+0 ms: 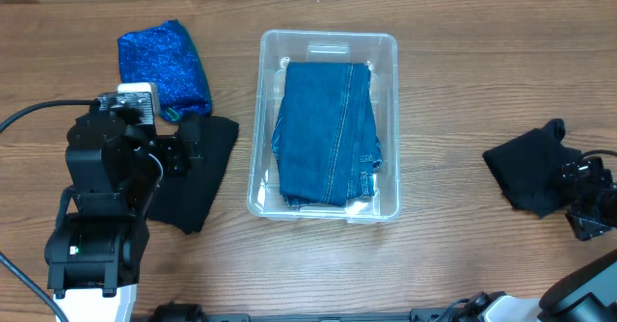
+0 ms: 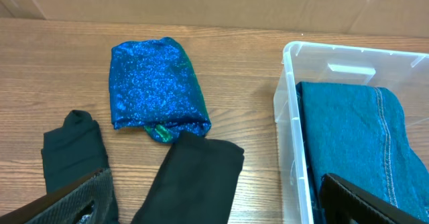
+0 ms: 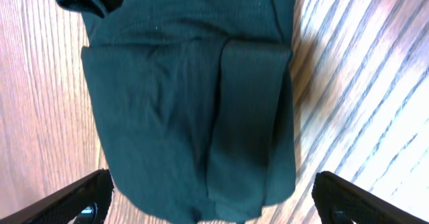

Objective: Pack container
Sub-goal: 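Move the right gripper to the black cloth on the right and grasp it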

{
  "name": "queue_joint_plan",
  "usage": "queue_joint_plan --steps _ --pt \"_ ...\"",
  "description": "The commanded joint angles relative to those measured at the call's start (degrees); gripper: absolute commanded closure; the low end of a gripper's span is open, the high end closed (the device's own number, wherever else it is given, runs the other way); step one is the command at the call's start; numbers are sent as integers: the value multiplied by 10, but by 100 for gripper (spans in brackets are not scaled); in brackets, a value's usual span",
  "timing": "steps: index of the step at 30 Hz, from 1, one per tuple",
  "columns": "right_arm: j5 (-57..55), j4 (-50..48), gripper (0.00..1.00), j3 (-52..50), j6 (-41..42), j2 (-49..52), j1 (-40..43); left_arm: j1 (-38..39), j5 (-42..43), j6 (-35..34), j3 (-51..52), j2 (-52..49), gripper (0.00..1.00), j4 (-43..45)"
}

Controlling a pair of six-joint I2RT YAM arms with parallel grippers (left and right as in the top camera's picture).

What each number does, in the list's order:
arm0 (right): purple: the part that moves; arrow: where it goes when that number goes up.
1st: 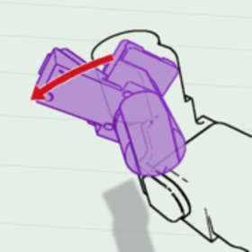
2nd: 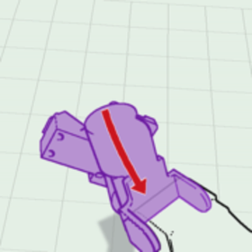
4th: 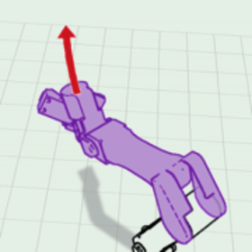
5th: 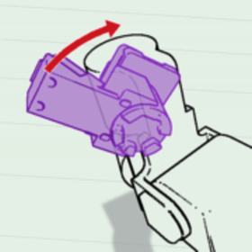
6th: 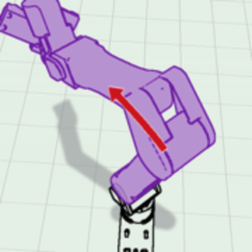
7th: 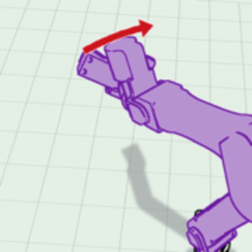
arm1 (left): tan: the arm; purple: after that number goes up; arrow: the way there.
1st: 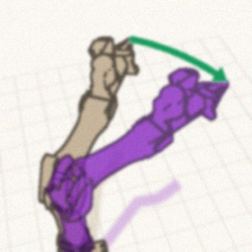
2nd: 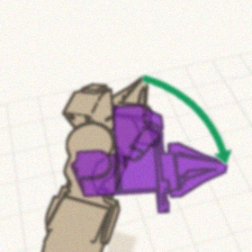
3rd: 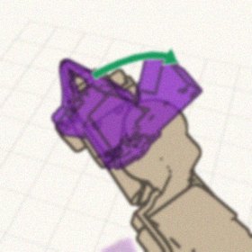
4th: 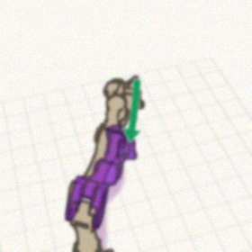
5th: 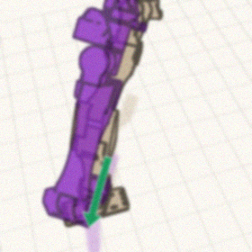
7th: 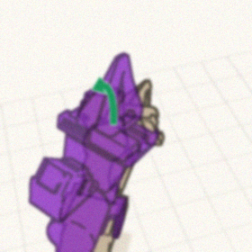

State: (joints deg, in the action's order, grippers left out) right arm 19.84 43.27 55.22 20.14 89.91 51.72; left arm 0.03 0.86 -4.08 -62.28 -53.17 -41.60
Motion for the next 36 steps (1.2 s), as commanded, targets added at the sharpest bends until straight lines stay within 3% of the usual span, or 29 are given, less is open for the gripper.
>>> queue_joint_plan --steps 1,10,17,29,32,36 --pt "-14 -27 0 -27 -6 -3 1 4 2 9 -14 -1 0 3" --pt "-27 -156 0 -123 9 -3 1 4 2 9 -14 -1 0 3" --pt "-17 -204 0 -152 13 18 1 4 2 9 -14 -1 0 3" --pt "94 -248 1 -155 13 181 1 4 2 9 -14 -1 0 3" --pt "94 -248 8 -155 13 204 1 4 2 9 -14 -1 0 3" --pt "94 -248 34 -155 13 210 1 4 2 9 -14 -1 0 3"
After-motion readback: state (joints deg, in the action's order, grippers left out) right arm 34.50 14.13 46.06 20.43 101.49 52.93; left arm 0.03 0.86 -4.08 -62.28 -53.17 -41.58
